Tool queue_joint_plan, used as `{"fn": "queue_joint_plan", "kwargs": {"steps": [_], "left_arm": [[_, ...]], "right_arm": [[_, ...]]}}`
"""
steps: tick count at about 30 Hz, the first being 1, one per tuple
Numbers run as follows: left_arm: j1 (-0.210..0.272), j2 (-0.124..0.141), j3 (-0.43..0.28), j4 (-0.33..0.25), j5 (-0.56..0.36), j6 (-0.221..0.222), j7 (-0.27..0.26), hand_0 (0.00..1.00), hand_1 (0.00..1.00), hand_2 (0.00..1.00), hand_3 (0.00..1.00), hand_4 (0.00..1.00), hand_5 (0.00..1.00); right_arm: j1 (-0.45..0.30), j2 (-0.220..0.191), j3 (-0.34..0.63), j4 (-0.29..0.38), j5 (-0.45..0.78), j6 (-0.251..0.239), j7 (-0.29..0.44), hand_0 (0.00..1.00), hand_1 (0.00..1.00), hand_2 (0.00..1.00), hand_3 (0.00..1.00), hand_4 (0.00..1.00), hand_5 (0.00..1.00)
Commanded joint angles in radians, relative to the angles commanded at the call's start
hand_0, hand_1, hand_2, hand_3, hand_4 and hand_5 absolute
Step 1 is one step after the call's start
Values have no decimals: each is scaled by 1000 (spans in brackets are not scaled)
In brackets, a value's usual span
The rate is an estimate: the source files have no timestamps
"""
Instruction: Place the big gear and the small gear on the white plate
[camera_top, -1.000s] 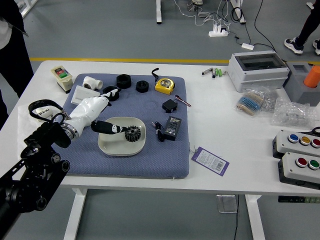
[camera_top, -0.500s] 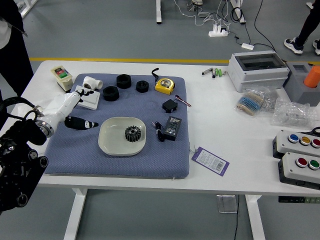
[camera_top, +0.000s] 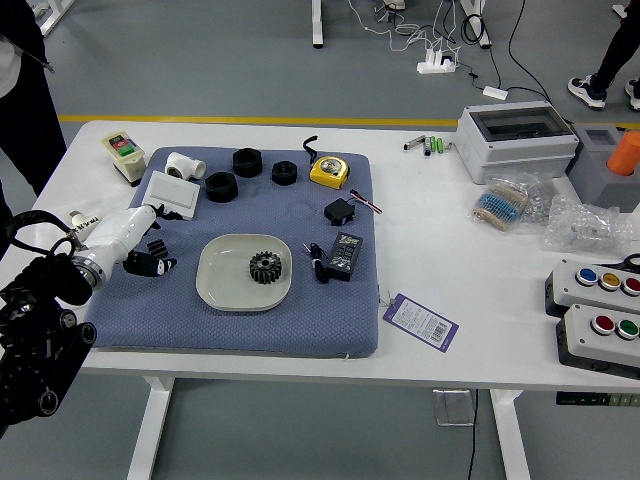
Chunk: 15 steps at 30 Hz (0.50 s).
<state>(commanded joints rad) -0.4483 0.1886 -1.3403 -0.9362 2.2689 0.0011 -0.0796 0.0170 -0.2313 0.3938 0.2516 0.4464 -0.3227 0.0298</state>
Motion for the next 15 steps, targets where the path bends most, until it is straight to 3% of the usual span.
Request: {"fn": "queue_joint_plan", "kwargs": {"steps": [5,6,11,12,15], "left_arm": [[6,-11,8,45,0,63,-20,464,600,732,614,788,20],[6,-13,13,57,0,76,-25,429,519,583,574,734,46],[9,-17,11,89,0,91,-29,429,519,583,574,734,46],[9,-18,11,91,0,93,-29,414,506,551,557,675,56],[9,-20,8,105,0,113,-37,414,506,551,557,675,56]], "right_arm": [[-4,1,-5,0,2,0,0,688,711,747,566,793,644],[-4,0,-5,0,1,0,0,688,712,747,567,793,644],[-6,0,-6,1,0,0,0,688,712,747,567,793,644],[-6,0,-6,1,0,0,1,688,711,747,566,793,643],[-7,0,-8,1,2,0,1,688,711,747,566,793,643]]}}
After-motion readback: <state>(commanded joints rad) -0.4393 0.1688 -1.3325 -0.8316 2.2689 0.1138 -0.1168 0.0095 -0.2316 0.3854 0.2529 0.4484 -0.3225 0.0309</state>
